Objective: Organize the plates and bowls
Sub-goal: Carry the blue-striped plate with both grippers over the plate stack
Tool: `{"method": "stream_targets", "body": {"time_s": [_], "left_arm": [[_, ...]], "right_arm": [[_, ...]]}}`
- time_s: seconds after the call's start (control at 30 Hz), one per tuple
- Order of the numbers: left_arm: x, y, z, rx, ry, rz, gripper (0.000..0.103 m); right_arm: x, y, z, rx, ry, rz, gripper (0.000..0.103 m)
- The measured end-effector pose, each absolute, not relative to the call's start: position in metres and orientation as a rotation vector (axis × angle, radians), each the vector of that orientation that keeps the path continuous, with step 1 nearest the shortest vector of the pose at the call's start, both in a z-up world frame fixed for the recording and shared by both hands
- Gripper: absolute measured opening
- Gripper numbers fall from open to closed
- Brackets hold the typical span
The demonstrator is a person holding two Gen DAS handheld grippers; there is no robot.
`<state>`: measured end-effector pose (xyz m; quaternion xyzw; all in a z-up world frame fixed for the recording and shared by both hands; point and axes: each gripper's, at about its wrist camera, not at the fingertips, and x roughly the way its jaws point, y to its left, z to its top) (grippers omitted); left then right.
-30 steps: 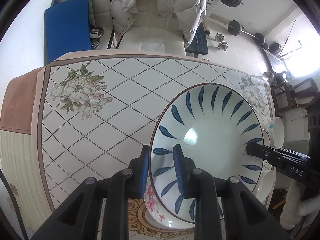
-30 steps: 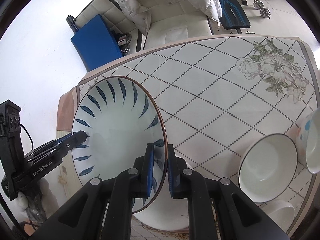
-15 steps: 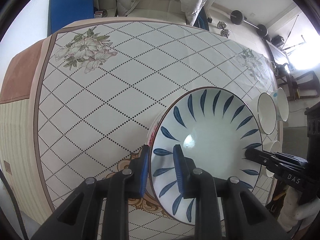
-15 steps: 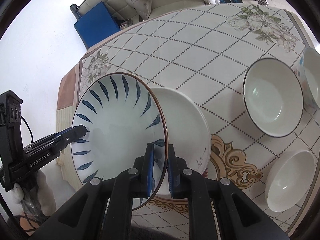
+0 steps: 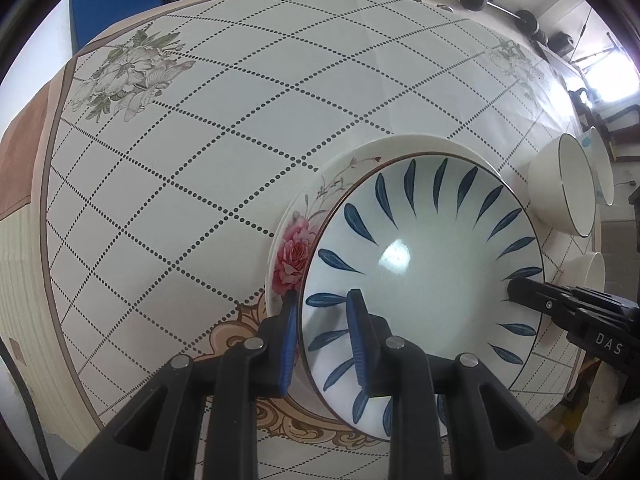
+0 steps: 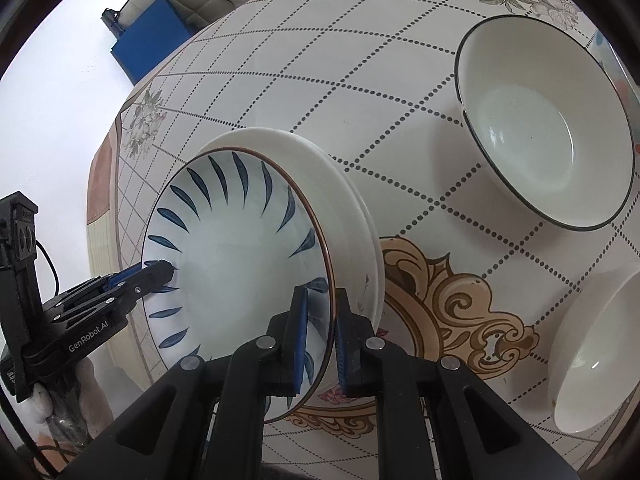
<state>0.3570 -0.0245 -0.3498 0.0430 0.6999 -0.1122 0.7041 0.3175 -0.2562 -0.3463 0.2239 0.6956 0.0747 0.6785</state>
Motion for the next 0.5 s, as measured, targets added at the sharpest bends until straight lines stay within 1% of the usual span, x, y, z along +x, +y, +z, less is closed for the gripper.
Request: {"method": "stream_targets", "body": {"time_s": [0.5], "left_arm": [[0.358,-0.035,-0.366,0.17,1.586,-0.237,0.021]], "right_arm": [[0.326,-0.251,-0.358,0.452,1.587,0.159,0.014]]}}
